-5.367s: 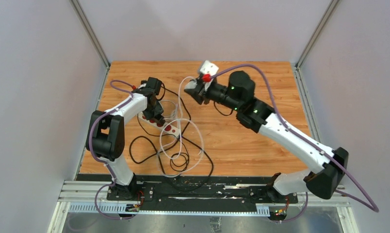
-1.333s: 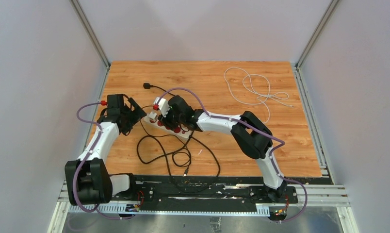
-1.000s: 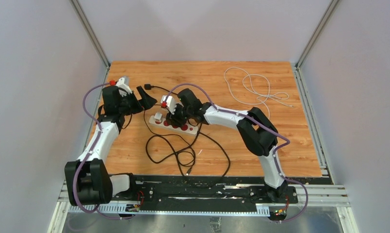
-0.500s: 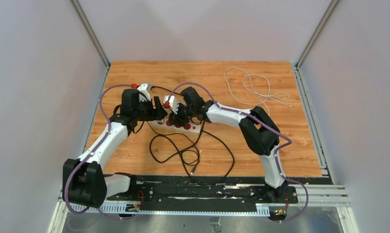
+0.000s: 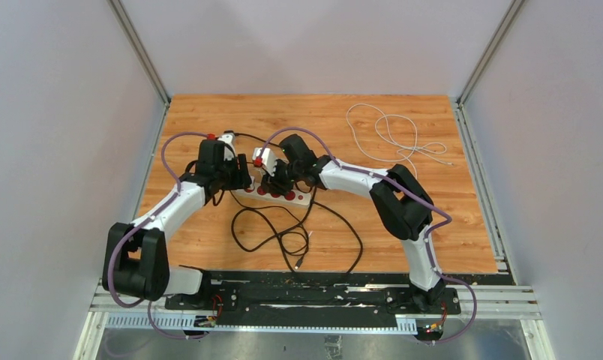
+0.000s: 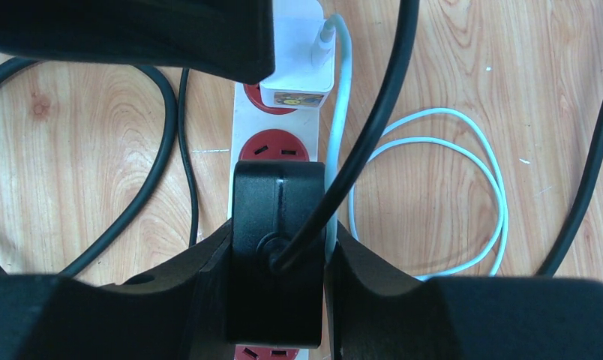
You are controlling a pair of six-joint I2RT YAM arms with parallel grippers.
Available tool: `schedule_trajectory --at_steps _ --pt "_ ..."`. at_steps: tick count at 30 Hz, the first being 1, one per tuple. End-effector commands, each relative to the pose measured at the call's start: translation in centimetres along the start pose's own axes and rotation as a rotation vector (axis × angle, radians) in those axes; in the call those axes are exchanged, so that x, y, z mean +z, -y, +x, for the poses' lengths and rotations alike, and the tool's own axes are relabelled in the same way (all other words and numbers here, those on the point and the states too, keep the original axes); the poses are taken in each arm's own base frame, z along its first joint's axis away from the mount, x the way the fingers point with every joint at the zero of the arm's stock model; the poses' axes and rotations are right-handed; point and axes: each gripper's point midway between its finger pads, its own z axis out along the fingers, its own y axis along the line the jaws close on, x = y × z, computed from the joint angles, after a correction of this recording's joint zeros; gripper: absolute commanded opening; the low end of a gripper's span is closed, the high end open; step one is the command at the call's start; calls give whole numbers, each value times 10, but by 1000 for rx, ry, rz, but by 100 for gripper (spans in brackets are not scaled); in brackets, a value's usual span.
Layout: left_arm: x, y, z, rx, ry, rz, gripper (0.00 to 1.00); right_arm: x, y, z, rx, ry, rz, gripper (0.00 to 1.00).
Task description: Pull the plug off the socket
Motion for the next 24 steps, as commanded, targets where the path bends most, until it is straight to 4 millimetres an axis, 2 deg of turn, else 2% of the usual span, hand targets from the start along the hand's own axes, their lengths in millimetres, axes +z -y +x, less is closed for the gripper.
schedule_trajectory --at_steps 1,7,16,21,24 --pt "16 7 -9 26 10 29 61 -14 -3 22 46 -71 -11 0" --pt "21 19 -11 37 39 89 60 -12 -5 22 59 -64 -16 0" --pt "35 4 0 95 -23 -42 56 -10 -5 20 64 -49 -11 0" --pt "44 3 4 114 -38 -72 50 -9 -6 19 54 -43 -11 0" --pt "49 5 8 128 -61 -77 40 -9 -7 18 50 -41 -11 0"
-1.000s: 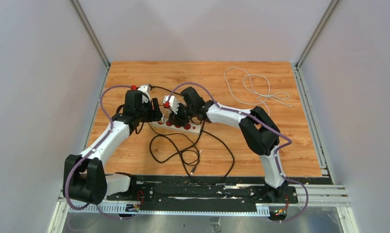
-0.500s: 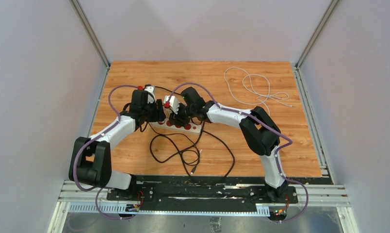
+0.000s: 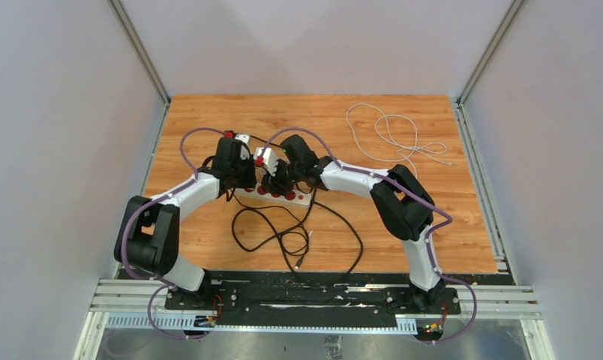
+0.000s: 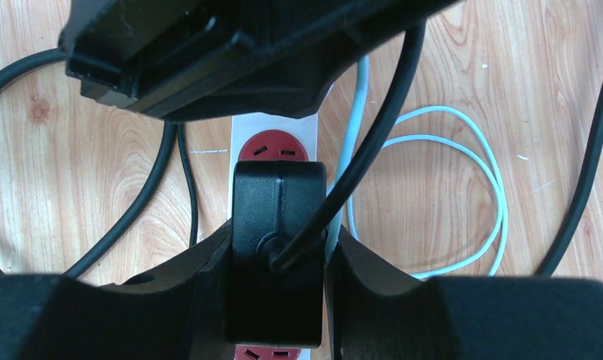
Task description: Pull the plug off the socket
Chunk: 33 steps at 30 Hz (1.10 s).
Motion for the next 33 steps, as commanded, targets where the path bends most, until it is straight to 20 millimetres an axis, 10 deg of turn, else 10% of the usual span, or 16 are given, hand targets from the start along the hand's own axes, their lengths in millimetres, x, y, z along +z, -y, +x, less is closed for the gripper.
schedule_trajectory --at_steps 1,8,20,33 --pt "7 -3 -2 40 -16 -41 36 -8 -5 17 35 -55 -8 0" --pt "11 -10 30 119 -142 -109 0 -11 5 -1 11 10 75 0" --pt "5 -13 93 -29 -226 -163 0 -31 15 -28 123 106 180 0" --pt "-4 -18 98 -58 -157 -209 0 -43 -10 -44 -43 162 47 0"
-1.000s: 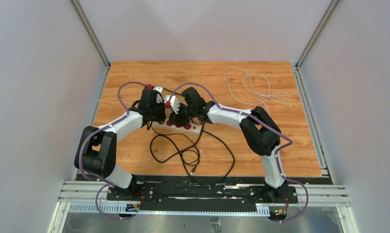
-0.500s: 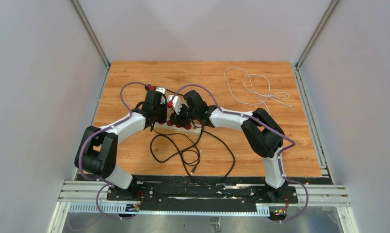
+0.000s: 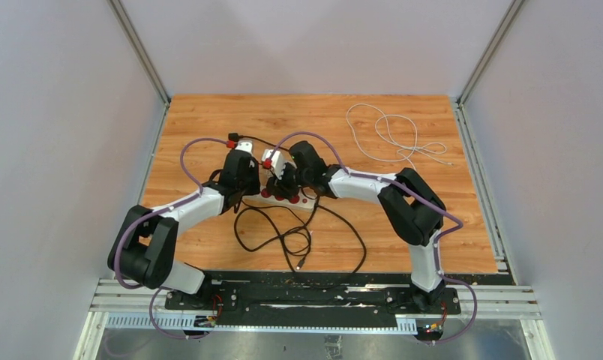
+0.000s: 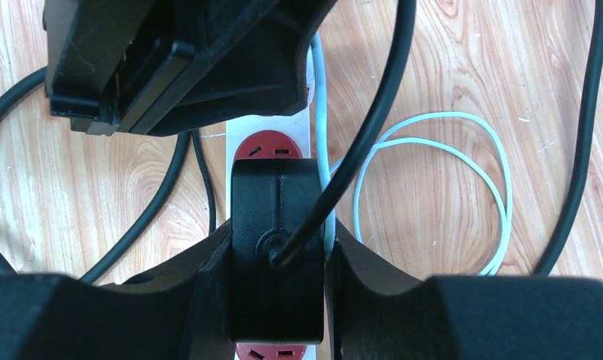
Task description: Pull the plug off the socket
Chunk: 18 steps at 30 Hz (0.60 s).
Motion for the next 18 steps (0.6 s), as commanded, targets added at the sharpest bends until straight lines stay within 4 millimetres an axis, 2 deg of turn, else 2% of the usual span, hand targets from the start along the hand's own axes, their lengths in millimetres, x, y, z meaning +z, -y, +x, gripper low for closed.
schedule_trajectory --at_steps 1,6,10,12,16,18 --pt "-8 -31 84 -22 -253 -145 0 -26 -5 -43 -138 91 -8 0" --pt "-12 -31 87 -34 -241 -149 0 -22 -16 -8 -288 -7 -74 0" --pt "-14 -31 89 -43 -244 -155 0 -18 -17 12 -313 -69 -61 0" --pt "-14 -31 88 -46 -235 -153 0 -17 -14 10 -229 -80 -38 0" --pt "-14 -32 89 -47 -240 -157 0 -17 -24 0 130 -76 -113 0" --pt "-14 -32 89 -50 -240 -158 0 -16 -22 0 261 -87 -85 0"
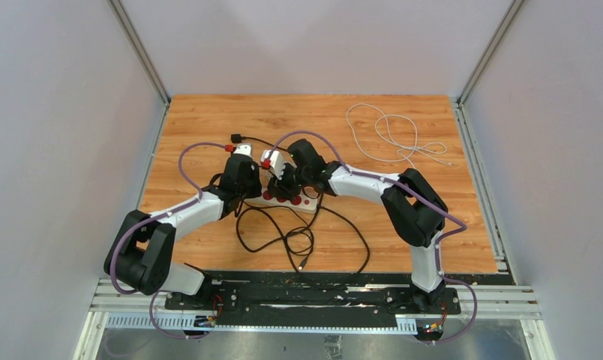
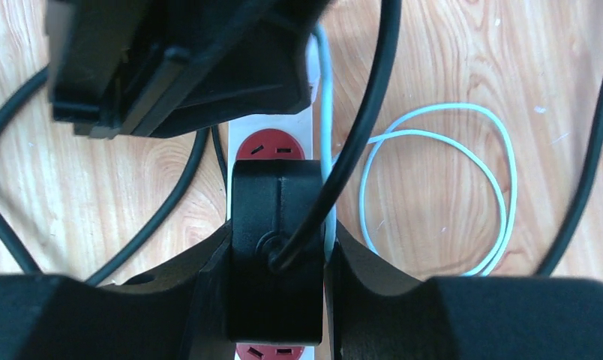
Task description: Pull the plug off the socket
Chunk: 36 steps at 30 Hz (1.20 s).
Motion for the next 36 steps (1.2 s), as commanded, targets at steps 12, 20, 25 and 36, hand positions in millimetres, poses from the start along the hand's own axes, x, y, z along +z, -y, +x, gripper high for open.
schedule_trajectory --at_steps 12,20,25,36 --pt "-11 -41 83 23 -261 -163 0 -8 -5 16 578 -45 2 0" --pt "-11 -41 84 32 -266 -164 0 -10 4 29 46 -154 198 0" --pt "-11 -41 84 35 -267 -163 0 -6 -4 36 -174 -236 254 0" --pt "-12 -41 85 42 -269 -166 0 -6 -12 27 67 -181 237 0"
